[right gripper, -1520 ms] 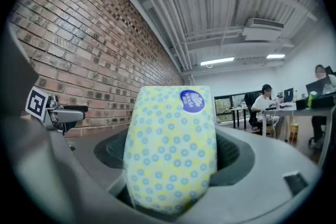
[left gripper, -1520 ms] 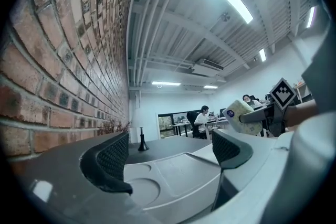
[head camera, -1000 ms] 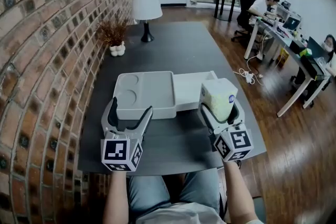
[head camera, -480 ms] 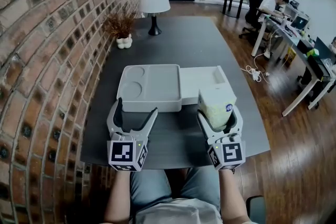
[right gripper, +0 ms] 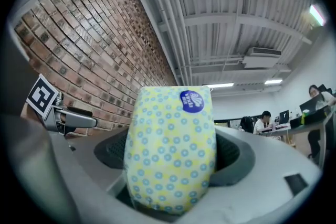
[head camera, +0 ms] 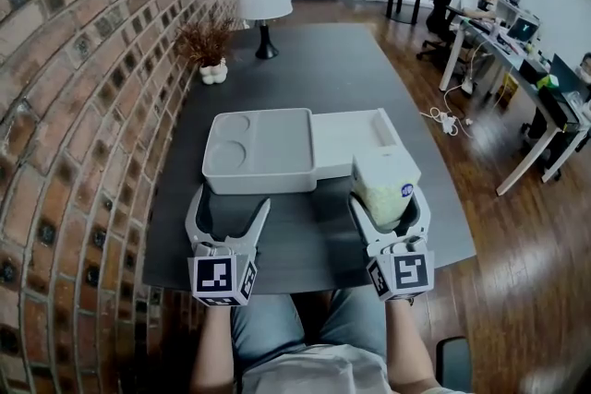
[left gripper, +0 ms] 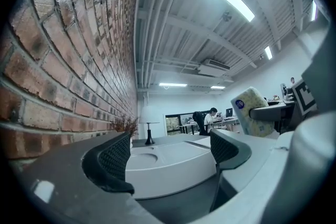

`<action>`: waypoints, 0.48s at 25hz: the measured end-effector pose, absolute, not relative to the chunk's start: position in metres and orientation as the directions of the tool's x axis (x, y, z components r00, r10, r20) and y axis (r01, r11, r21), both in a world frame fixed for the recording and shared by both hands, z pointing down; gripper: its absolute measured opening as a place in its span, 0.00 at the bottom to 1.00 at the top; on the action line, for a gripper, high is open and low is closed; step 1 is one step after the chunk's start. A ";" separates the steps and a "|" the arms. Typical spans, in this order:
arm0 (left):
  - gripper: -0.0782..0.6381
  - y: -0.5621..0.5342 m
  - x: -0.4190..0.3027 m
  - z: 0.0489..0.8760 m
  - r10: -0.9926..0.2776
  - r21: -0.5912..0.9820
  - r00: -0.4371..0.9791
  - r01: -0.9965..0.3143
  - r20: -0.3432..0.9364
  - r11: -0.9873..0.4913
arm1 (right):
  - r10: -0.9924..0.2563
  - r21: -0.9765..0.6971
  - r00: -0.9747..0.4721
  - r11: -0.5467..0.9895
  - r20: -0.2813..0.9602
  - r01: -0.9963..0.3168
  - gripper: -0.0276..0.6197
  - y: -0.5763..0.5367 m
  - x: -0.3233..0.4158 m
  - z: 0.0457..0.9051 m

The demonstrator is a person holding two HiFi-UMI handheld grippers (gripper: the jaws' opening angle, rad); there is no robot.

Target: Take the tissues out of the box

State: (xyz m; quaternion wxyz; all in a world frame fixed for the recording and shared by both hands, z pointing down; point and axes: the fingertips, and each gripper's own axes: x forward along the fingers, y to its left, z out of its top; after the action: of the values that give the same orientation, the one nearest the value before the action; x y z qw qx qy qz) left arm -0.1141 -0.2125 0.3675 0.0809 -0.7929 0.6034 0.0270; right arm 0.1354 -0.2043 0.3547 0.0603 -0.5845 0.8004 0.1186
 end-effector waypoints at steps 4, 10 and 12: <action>0.75 -0.212 -0.117 0.367 -0.954 -0.102 0.265 -0.962 -0.142 -0.253 | -0.922 0.123 -0.306 0.284 -0.238 -0.951 0.70 -0.203 0.136 0.352; 0.76 -0.212 -0.114 0.369 -0.952 -0.090 0.271 -0.961 -0.143 -0.260 | -0.924 0.137 -0.305 0.280 -0.231 -0.950 0.70 -0.202 0.135 0.351; 0.75 -0.212 -0.112 0.366 -0.950 -0.092 0.276 -0.960 -0.146 -0.265 | -0.926 0.137 -0.299 0.274 -0.232 -0.952 0.70 -0.202 0.137 0.349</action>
State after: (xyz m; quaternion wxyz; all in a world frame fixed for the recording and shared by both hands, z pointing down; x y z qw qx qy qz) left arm -0.1124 -0.2117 0.3665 0.0809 -0.7946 0.6009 0.0304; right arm 0.1366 -0.2024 0.3495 0.0529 -0.5895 0.7963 0.1249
